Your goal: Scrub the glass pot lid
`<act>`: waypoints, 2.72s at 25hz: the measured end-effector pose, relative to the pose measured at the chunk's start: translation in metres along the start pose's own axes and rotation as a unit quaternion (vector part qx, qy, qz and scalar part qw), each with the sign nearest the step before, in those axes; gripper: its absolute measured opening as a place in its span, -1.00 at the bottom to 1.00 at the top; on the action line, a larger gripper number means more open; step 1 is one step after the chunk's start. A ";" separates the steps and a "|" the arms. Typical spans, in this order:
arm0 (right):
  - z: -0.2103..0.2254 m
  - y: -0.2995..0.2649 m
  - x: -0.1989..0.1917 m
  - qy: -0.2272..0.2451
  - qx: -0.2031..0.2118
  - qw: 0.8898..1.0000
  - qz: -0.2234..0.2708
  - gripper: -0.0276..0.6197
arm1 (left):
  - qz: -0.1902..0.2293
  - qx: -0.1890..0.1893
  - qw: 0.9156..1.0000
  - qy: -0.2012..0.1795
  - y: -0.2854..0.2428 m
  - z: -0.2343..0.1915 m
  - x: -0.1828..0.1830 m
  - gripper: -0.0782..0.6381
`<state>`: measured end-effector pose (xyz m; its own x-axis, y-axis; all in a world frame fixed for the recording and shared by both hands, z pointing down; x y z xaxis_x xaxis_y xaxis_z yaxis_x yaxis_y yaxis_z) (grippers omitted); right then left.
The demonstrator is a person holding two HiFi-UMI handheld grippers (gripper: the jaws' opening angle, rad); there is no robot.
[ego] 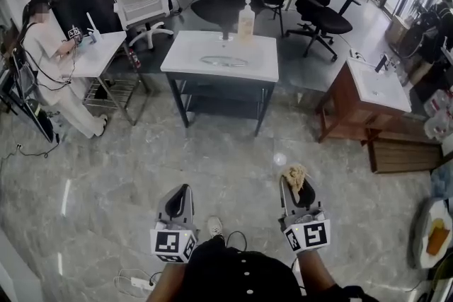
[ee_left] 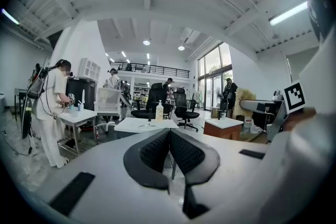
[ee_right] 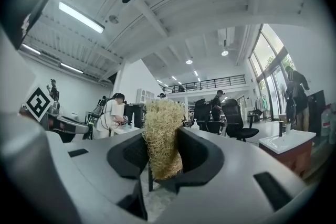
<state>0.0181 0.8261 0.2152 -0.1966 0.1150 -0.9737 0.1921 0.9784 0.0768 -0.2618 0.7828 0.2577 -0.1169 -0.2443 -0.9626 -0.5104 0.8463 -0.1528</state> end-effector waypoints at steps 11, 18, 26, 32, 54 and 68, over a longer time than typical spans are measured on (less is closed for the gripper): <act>-0.011 -0.073 0.003 -0.002 -0.024 1.000 0.001 -0.45 | 0.007 -0.020 1.000 -0.004 -0.050 -0.058 0.029 -0.71; -0.023 -0.101 0.002 -0.001 -0.045 0.999 -0.007 -0.45 | -0.001 -0.039 0.999 -0.004 -0.069 -0.090 0.032 -0.71; -0.025 -0.117 -0.009 -0.008 -0.056 0.998 -0.016 -0.45 | -0.012 -0.047 0.999 0.002 -0.085 -0.106 0.026 -0.71; -0.020 -0.140 -0.011 -0.007 -0.053 0.998 -0.016 -0.45 | -0.014 -0.047 0.999 0.003 -0.107 -0.113 0.031 -0.71; 0.065 -0.277 -0.046 -0.012 -0.043 0.999 -0.023 -0.45 | -0.024 -0.041 0.999 0.001 -0.264 -0.132 0.059 -0.71; 0.144 -0.360 -0.064 -0.020 -0.013 1.000 0.004 -0.45 | -0.015 -0.019 1.000 0.005 -0.368 -0.108 0.078 -0.71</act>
<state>0.1000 0.4416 0.2186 -0.1563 0.1158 -0.9809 0.1677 0.9818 0.0892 -0.1748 0.4015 0.2625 -0.1100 -0.2740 -0.9554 -0.5458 0.8200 -0.1723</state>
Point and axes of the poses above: the fingertips, and each gripper's own axes: y backward along the fingers, z to its right, x out of its top, the point moved 4 cm from there along y, backward along the fingers, and after that the axes turned 9 degrees about y, right-handed, at the moved point
